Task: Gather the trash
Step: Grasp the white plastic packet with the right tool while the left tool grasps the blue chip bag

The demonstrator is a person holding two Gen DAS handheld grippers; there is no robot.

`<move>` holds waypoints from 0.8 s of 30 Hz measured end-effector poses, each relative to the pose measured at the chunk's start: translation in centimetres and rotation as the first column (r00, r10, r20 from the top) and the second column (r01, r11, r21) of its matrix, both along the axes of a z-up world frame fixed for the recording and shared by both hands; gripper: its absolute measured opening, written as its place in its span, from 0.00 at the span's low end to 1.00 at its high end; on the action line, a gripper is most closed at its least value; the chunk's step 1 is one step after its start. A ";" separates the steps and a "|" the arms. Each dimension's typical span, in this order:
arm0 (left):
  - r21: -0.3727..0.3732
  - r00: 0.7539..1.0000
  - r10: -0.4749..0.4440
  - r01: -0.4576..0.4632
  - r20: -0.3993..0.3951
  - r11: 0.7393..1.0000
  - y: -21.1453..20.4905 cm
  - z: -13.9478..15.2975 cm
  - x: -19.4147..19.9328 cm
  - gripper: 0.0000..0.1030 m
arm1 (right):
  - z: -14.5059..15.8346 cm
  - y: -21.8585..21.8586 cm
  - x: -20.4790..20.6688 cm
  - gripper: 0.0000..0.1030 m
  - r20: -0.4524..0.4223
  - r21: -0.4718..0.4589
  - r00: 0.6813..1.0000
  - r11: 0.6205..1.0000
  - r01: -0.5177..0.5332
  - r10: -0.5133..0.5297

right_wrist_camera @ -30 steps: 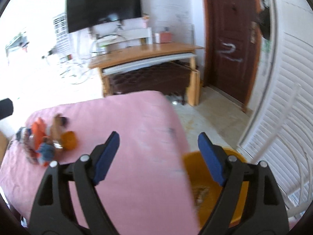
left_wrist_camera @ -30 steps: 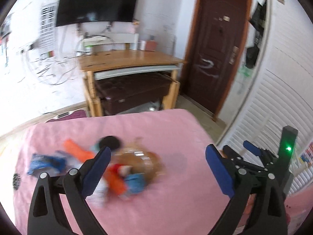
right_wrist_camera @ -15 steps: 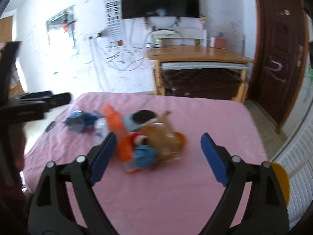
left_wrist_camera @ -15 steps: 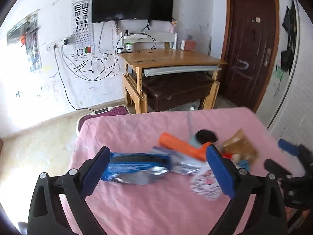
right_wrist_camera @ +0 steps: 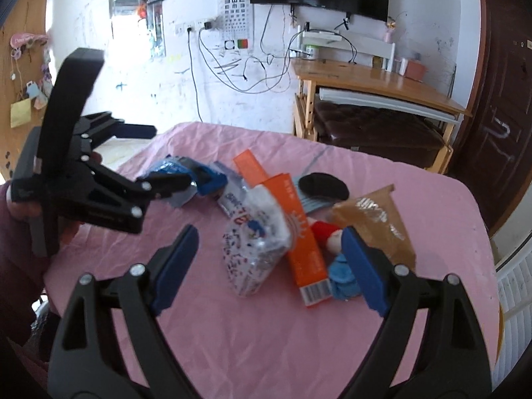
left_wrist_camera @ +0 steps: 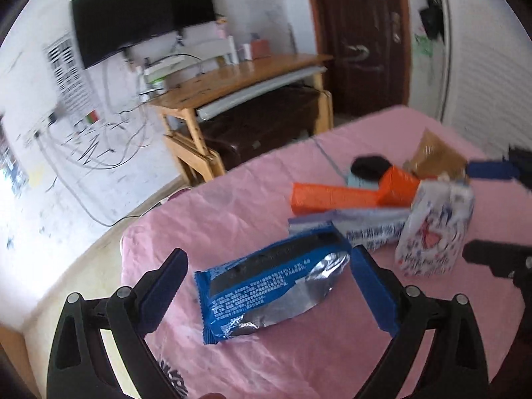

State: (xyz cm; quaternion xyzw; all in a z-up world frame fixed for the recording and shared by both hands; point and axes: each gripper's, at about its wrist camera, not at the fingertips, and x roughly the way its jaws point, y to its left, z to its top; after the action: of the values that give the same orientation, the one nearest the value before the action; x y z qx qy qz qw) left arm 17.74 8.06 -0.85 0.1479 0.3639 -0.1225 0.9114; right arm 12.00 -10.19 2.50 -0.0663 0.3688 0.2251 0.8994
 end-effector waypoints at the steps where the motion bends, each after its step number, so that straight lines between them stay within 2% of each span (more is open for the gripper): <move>1: 0.015 1.000 -0.011 0.012 -0.010 1.000 -0.1 -0.5 0.3 0.90 | -0.2 0.3 0.2 0.82 -0.006 -0.002 1.000 1.000 -0.003 0.003; 4: 0.016 0.998 -0.025 0.026 -0.049 1.000 0.0 -1.5 0.6 0.88 | -0.4 1.2 0.4 0.81 -0.016 -0.012 1.000 1.000 -0.007 0.007; 5: -0.007 0.997 -0.035 0.035 -0.071 0.999 0.2 -1.8 0.9 0.79 | -0.5 1.5 0.5 0.79 -0.016 -0.018 1.000 1.000 -0.009 0.009; 6: -0.021 0.995 -0.039 0.038 -0.090 0.999 0.4 -2.0 1.1 0.72 | -0.6 1.8 0.5 0.71 -0.013 -0.028 1.000 1.000 -0.010 0.010; 7: -0.051 0.990 -0.043 0.037 -0.132 0.998 0.7 -2.4 1.5 0.57 | -0.6 2.0 0.7 0.66 -0.011 -0.038 1.000 0.999 -0.012 0.012; 8: -0.067 0.987 -0.042 0.032 -0.156 0.997 0.9 -2.7 1.7 0.47 | -0.6 2.3 0.6 0.64 -0.011 -0.050 1.000 0.999 -0.016 0.015; 10: -0.077 0.987 -0.040 0.028 -0.157 0.997 1.3 -3.1 1.6 0.41 | -0.8 2.7 0.4 0.55 -0.011 -0.060 1.000 0.998 -0.022 0.022; 13: -0.085 0.988 -0.042 0.029 -0.150 0.996 1.7 -3.1 1.0 0.27 | -1.1 3.1 0.1 0.46 -0.021 -0.061 0.999 0.998 -0.035 0.033; 14: -0.090 0.989 -0.039 0.026 -0.146 0.996 1.9 -3.0 0.7 0.23 | -1.0 3.2 0.0 0.39 -0.024 -0.052 0.999 0.998 -0.043 0.042; 16: -0.088 0.990 -0.032 0.020 -0.136 0.996 2.1 -2.8 0.1 0.18 | -1.2 3.5 -0.2 0.18 -0.037 -0.053 0.998 0.997 -0.055 0.053; 20: -0.071 0.995 0.012 -0.020 -0.101 0.997 2.4 -2.0 -1.3 0.10 | -1.5 3.6 -0.4 0.12 -0.054 -0.041 0.997 0.997 -0.065 0.063; 24: -0.077 0.998 0.030 -0.035 -0.060 0.996 2.5 -0.7 -3.0 0.09 | -1.3 3.5 -0.8 0.12 -0.054 -0.017 0.996 0.997 -0.069 0.068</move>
State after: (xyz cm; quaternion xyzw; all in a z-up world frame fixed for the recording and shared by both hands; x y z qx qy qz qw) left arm 14.69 10.57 -1.58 0.1027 0.3879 -0.1261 0.9072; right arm 11.18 -6.65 1.23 -0.0814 0.3923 0.2542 0.8803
